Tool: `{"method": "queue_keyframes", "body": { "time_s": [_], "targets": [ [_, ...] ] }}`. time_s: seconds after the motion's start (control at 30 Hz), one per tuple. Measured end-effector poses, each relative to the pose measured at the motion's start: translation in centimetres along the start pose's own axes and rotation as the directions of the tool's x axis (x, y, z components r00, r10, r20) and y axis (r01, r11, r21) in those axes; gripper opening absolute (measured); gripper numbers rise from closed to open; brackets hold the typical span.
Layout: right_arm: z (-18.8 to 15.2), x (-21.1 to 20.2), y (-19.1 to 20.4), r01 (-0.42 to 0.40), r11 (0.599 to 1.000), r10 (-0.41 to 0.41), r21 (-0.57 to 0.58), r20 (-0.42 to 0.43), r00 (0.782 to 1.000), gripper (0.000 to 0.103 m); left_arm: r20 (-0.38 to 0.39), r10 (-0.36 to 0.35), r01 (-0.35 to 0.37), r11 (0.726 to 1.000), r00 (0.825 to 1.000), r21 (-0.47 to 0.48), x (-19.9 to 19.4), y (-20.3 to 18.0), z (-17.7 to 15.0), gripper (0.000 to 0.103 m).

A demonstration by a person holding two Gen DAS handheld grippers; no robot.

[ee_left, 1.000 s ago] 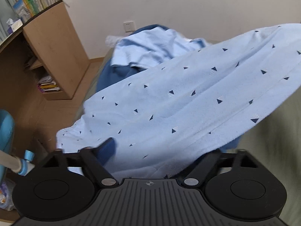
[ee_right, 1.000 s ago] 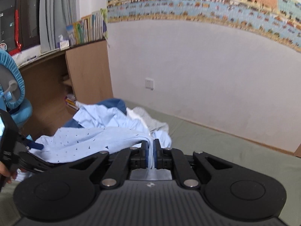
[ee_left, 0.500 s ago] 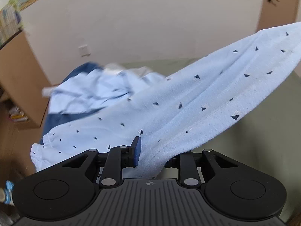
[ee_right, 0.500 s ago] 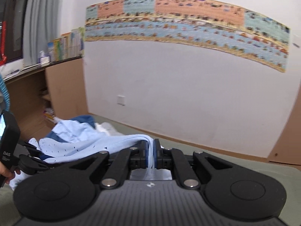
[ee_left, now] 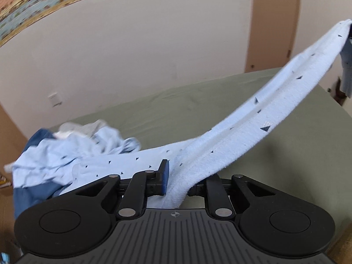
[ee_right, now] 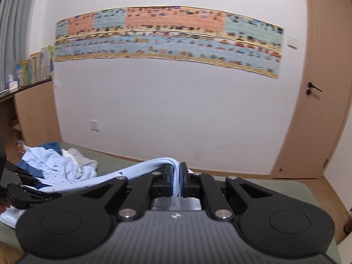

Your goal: Fold clothes

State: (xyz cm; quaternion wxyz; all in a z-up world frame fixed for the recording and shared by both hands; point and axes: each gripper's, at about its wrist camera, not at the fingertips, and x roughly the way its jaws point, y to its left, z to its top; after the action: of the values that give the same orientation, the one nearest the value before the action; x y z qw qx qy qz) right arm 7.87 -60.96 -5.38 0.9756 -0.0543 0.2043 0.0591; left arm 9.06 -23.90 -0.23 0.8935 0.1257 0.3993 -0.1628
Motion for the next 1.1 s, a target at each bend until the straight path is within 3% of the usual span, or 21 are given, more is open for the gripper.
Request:
{"method": "queue_keyframes", "body": {
  "time_s": [0.53,0.77,0.97,1.1],
  "targets": [
    [-1.7,-3.0,-10.5,0.209,0.977,-0.207,0.041,-0.056,0.977,0.005,0.002,-0.128,0.126,0.98,0.992,0.155,3.1,-11.7,4.3,0.008],
    [-1.6,-1.0,-16.4,0.307,0.95,-0.299,0.049,-0.125,0.946,0.005,0.013,-0.163,0.158,0.972,0.987,0.171,6.6,-15.8,9.7,0.008],
    [0.1,-1.6,-20.3,0.394,0.918,-0.389,0.046,-0.083,0.917,0.005,0.066,-0.204,0.191,0.966,0.977,0.174,8.9,-19.1,16.3,0.008],
    [0.8,-2.9,-22.1,0.43,0.902,-0.428,0.043,-0.049,0.902,0.005,0.11,-0.238,0.214,0.958,0.965,0.19,9.1,-20.8,18.9,0.008]
  ]
}}
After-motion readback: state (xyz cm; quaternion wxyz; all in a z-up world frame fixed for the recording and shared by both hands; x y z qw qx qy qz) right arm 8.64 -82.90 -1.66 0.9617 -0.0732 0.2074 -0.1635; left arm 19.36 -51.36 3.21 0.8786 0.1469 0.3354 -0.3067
